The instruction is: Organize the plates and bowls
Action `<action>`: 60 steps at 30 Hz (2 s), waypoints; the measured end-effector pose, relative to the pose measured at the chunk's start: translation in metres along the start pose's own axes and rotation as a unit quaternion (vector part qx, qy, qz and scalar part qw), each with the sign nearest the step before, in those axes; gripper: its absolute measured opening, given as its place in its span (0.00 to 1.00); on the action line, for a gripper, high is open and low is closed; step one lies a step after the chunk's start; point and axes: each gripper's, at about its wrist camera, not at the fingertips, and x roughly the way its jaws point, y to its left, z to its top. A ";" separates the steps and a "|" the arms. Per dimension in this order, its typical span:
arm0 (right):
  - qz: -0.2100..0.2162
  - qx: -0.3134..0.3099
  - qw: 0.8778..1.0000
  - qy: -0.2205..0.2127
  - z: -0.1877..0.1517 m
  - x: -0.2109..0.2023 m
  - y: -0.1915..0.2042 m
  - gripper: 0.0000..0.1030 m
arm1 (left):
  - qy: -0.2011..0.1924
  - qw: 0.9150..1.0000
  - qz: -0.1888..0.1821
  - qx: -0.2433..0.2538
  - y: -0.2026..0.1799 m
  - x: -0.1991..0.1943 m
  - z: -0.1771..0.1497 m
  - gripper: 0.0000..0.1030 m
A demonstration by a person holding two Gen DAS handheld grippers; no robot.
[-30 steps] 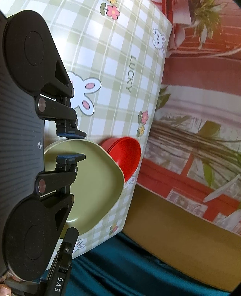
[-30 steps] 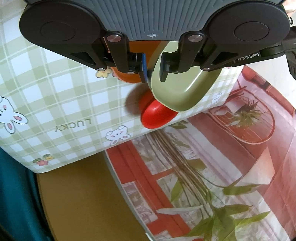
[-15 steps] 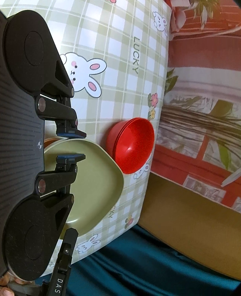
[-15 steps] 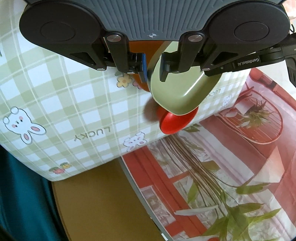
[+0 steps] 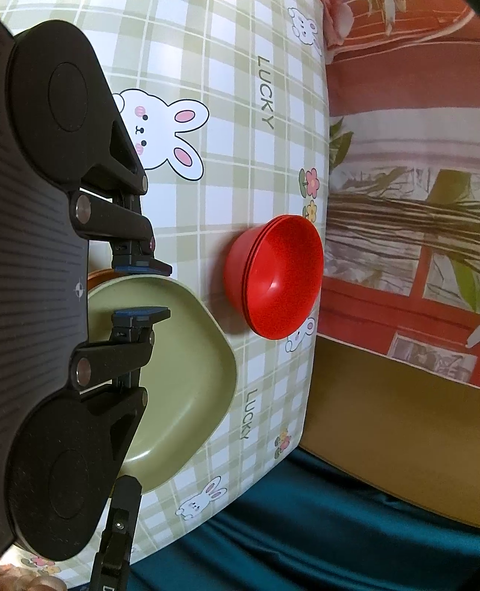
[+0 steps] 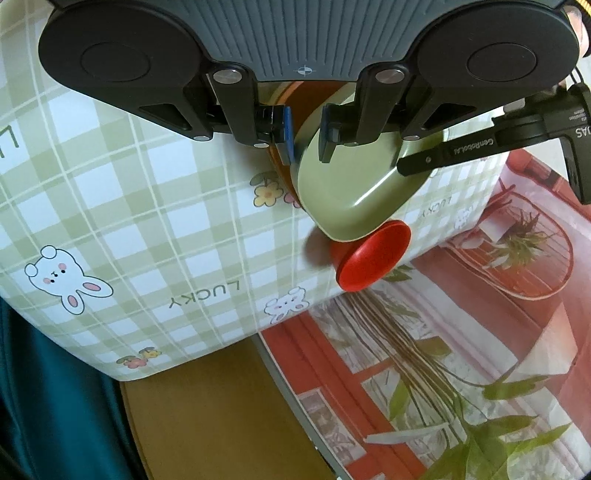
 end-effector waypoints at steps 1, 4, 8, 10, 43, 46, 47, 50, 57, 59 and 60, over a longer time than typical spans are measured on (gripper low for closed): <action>-0.001 0.000 1.000 0.002 -0.001 0.001 0.000 0.14 | 0.000 1.000 0.001 0.002 0.000 0.000 -0.001 0.17; -0.004 -0.002 1.000 0.006 -0.003 0.002 0.001 0.14 | 0.004 1.000 0.004 0.006 0.001 0.004 -0.002 0.17; -0.008 -0.007 1.000 0.006 -0.002 0.002 0.002 0.14 | 0.007 1.000 0.008 0.019 -0.001 0.007 -0.003 0.17; -0.010 -0.011 1.000 0.008 -0.002 0.002 0.003 0.14 | 0.009 1.000 0.009 0.022 -0.001 0.008 -0.004 0.17; -0.040 -0.051 0.998 -0.008 0.002 0.002 0.010 0.23 | -0.013 1.000 -0.003 0.017 0.004 -0.004 -0.003 0.44; -0.038 -0.069 0.997 -0.019 0.005 0.000 0.015 0.23 | -0.017 1.000 -0.001 0.020 0.005 -0.009 -0.001 0.44; -0.037 -0.076 0.996 -0.023 0.007 -0.001 0.017 0.23 | -0.019 1.000 0.001 0.021 0.006 -0.011 0.001 0.44; -0.033 -0.102 0.994 -0.034 0.011 -0.001 0.025 0.23 | -0.029 0.999 0.003 0.021 0.009 -0.020 0.007 0.44; -0.021 -0.141 0.989 -0.046 0.029 0.004 0.037 0.27 | -0.056 0.998 0.005 0.023 0.018 -0.041 0.026 0.44; -0.018 -0.145 0.988 -0.048 0.035 0.007 0.039 0.28 | -0.062 0.998 0.007 0.023 0.021 -0.045 0.030 0.44; -0.017 -0.148 0.988 -0.049 0.039 0.008 0.040 0.28 | -0.065 0.998 0.009 0.024 0.023 -0.048 0.033 0.44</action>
